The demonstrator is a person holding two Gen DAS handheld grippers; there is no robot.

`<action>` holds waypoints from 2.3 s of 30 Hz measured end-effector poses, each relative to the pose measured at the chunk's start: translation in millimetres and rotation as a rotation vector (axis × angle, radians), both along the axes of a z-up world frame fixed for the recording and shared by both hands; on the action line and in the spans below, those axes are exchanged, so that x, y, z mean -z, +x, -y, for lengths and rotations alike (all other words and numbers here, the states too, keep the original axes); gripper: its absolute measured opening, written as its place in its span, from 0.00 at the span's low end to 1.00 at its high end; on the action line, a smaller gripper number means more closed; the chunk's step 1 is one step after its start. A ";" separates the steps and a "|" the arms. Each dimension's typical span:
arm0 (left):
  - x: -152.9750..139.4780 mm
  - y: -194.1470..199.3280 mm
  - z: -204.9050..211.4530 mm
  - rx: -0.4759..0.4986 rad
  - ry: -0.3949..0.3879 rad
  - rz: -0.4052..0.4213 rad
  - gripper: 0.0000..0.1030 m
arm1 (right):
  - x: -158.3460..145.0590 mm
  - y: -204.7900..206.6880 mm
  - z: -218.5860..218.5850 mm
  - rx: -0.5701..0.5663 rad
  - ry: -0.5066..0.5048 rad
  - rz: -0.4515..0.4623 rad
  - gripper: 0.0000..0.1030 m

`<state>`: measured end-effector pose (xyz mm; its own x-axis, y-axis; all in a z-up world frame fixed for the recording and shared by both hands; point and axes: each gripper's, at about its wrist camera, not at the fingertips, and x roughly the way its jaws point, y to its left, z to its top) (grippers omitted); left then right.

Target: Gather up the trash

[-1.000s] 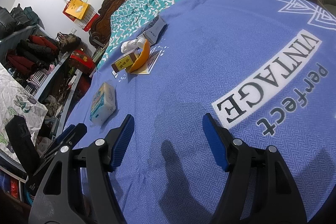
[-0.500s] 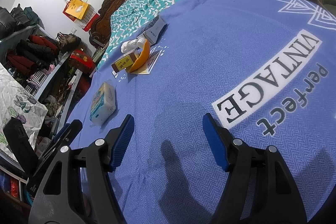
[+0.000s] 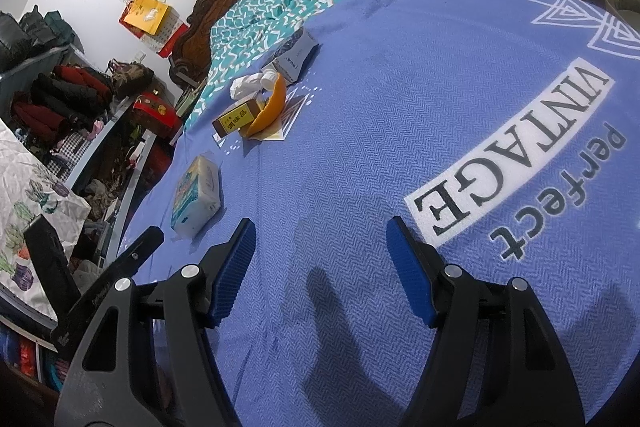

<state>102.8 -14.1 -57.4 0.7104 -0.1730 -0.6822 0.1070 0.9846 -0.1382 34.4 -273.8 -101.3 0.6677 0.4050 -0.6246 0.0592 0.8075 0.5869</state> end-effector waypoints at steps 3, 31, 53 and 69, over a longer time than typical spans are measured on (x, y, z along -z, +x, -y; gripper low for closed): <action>0.8 1.1 -7.1 0.001 -0.054 -0.005 0.91 | -4.8 12.6 -3.6 -0.043 0.000 0.000 0.62; -11.7 31.8 -27.5 0.157 -0.353 -0.107 0.82 | -24.5 133.9 -12.7 -0.207 0.081 0.002 0.11; 42.9 267.8 19.6 0.048 -0.504 -0.608 0.58 | 13.7 217.4 -23.2 -0.167 0.263 -0.133 0.40; -19.0 150.0 25.1 0.249 -0.599 -0.420 0.21 | -24.4 74.5 76.9 -0.013 0.077 0.018 0.13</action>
